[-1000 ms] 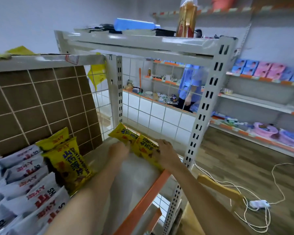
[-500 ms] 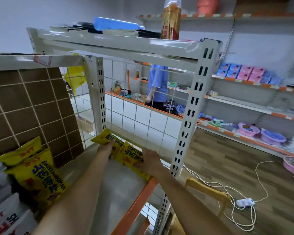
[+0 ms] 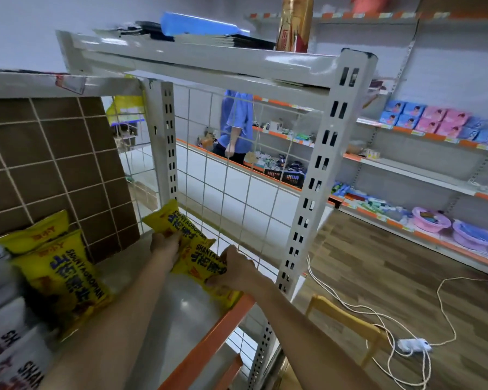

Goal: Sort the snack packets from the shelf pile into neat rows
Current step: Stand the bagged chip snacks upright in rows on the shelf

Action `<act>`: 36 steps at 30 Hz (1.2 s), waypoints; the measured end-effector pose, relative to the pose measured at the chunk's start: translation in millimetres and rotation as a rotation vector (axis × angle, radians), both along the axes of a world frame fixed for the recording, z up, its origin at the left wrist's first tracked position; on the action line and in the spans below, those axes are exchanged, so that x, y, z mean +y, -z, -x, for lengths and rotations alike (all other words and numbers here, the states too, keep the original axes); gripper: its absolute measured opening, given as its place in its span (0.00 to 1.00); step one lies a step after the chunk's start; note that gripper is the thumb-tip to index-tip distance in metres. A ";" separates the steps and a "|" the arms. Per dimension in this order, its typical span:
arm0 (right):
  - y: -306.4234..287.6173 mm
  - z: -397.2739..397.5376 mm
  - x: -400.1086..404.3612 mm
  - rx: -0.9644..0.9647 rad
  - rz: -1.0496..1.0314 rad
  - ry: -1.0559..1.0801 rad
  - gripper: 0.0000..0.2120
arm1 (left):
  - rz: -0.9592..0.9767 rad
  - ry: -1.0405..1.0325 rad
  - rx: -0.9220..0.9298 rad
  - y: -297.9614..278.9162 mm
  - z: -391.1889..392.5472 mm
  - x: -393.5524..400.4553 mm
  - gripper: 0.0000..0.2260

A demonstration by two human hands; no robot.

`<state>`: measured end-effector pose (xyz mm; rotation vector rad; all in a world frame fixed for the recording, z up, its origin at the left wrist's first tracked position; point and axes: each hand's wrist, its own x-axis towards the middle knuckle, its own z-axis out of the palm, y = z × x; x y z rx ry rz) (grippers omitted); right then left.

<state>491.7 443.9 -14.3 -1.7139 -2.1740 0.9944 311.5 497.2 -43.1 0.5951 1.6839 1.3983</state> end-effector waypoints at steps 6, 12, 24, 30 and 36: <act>17.7 5.1 7.9 0.204 -0.065 -0.116 0.25 | -0.143 0.008 0.282 -22.0 15.1 -57.0 0.11; 12.1 23.4 -6.9 0.573 0.044 -0.160 0.19 | -0.157 0.050 0.531 -45.1 45.5 -138.8 0.14; 48.0 113.8 -64.3 0.808 0.205 -0.354 0.33 | 0.063 -0.123 0.565 -53.3 69.9 -185.1 0.06; 55.0 128.2 -84.3 0.874 0.073 -0.411 0.24 | 0.011 -0.420 0.035 -44.0 72.9 -178.1 0.10; 58.8 135.3 -87.8 0.901 -0.056 -0.459 0.29 | -0.235 -0.482 -0.095 -75.2 46.3 -200.6 0.15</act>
